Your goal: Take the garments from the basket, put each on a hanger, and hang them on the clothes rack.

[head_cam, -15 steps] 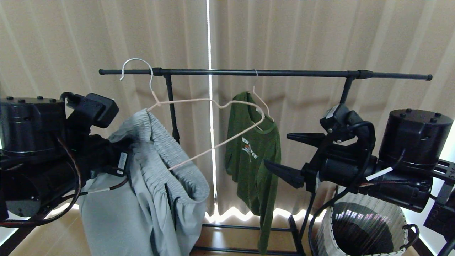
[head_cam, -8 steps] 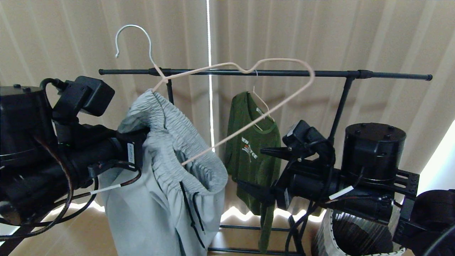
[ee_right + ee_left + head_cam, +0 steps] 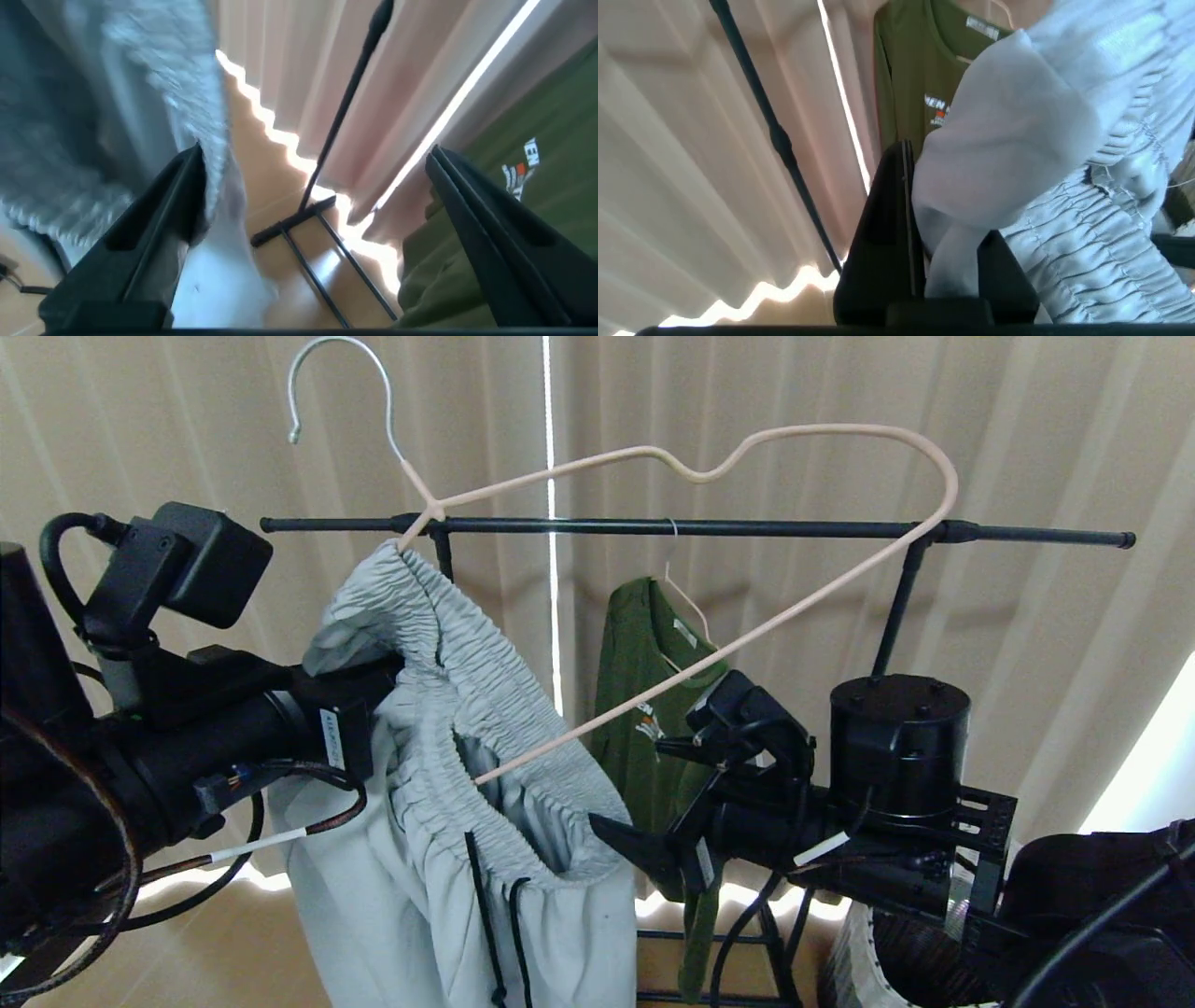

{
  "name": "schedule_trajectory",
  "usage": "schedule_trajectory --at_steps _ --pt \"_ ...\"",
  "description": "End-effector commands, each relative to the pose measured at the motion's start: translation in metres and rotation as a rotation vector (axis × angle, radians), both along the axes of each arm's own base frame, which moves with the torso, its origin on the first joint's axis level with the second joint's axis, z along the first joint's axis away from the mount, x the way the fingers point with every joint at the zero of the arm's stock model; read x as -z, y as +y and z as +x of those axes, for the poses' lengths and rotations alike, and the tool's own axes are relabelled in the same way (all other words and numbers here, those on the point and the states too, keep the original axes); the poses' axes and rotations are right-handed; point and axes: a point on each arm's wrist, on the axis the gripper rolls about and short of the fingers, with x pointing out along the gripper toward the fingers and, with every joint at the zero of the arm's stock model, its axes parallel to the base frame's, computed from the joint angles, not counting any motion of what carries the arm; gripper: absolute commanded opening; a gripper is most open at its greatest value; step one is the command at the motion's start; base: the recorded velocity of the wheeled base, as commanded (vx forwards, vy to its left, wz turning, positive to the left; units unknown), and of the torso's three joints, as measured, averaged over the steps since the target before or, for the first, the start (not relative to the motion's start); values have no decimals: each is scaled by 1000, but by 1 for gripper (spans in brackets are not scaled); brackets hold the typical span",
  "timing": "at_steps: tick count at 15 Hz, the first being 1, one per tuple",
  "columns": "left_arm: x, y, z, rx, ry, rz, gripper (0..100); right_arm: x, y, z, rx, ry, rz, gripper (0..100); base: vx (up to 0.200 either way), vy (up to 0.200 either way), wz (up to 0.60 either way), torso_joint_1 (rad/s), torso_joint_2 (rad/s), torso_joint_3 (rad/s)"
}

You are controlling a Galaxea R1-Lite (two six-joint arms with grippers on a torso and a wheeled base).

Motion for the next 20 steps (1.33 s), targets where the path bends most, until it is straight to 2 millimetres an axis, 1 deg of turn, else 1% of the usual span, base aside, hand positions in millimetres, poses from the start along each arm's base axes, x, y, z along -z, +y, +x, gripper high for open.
schedule_trajectory --at_steps 1,3,5,7,8,9,11,12,15,17,19,20 --pt "-1 2 0 -9 -7 2 0 3 -2 -1 5 7 -7 0 0 0 0 0 0 0" --pt "-1 3 1 -18 -5 6 0 -1 -8 -4 13 2 -3 0 0 0 0 0 0 0" --pt "1 5 2 -27 -8 31 0 -6 -20 -1 49 -11 4 0 0 0 0 0 0 0" --pt "17 26 8 -99 -14 218 0 -16 -40 7 119 -37 21 0 0 0 0 0 0 0" --pt "21 30 9 -113 -23 264 0 -18 -45 10 137 -42 24 0 0 0 0 0 0 0" --pt "30 39 11 -142 -50 347 0 -21 -56 16 178 -52 29 0 0 0 0 0 0 0" --pt "39 47 13 -171 -74 435 0 -23 -66 24 220 -59 32 0 0 0 0 0 0 0" --pt "46 53 14 -187 -84 512 0 -23 -70 27 236 -59 32 0 0 0 0 0 0 0" --pt "54 60 13 -191 -77 629 0 -24 -72 27 240 -62 35 0 0 0 0 0 0 0" --pt "60 60 15 -175 -64 690 0 -24 -70 25 226 -58 34 0 0 0 0 0 0 0" --pt "63 57 23 -176 -51 693 0 -27 -58 11 167 -60 36 0 0 0 0 0 0 0" --pt "63 56 25 -177 -52 690 0 -29 -55 6 147 -57 35 100 0 0 0 0 0 0"
